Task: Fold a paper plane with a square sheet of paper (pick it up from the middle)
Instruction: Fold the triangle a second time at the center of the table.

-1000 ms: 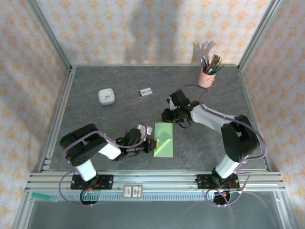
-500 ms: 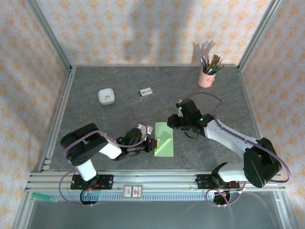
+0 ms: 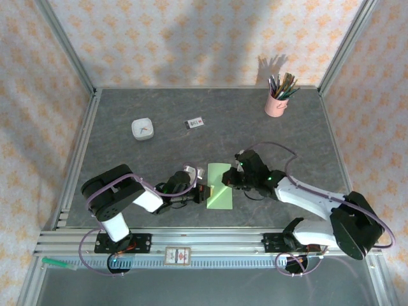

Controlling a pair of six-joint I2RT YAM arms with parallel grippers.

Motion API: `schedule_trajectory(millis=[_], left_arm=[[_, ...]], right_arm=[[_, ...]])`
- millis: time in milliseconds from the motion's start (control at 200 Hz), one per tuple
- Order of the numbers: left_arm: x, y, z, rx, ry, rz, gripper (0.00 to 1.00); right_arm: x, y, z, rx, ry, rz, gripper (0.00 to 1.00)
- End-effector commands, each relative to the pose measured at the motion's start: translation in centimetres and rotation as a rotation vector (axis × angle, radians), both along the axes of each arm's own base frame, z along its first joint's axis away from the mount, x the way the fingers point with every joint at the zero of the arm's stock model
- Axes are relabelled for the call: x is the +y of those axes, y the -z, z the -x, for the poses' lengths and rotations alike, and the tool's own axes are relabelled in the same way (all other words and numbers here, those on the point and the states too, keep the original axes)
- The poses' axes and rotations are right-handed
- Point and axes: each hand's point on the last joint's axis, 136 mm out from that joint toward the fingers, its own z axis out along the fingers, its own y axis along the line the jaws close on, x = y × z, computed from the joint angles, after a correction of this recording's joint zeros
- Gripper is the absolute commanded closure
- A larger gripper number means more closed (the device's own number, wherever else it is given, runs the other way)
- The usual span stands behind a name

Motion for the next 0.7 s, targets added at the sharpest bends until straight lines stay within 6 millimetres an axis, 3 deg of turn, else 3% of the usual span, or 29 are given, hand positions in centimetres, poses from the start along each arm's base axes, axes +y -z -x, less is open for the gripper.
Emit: schedule_trajectory(millis=[0,140,430,696], left_arm=[[3.2,5.6,0.9,0.125,-0.073,-0.203,1.0],[3.4,5.7,1.0,0.126,-0.076,-0.207,1.0],[3.8,5.5,1.0,0.124,-0.087,-0.211,1.0],[4.0,5.6,1.1,0.123,-0.091,-0.219,1.0]], right_arm=[[1.4,0.4,0.1,0.015,-0.003,-0.05,1.0],[2.5,1.4,0.8,0.037,-0.033,-0.05,1.0],[2.7,4.0,1.1,0.08,-0.054,-0.009,1.0],[1.7,6.3,1.1,0.095,-0.057,0.09,1.0]])
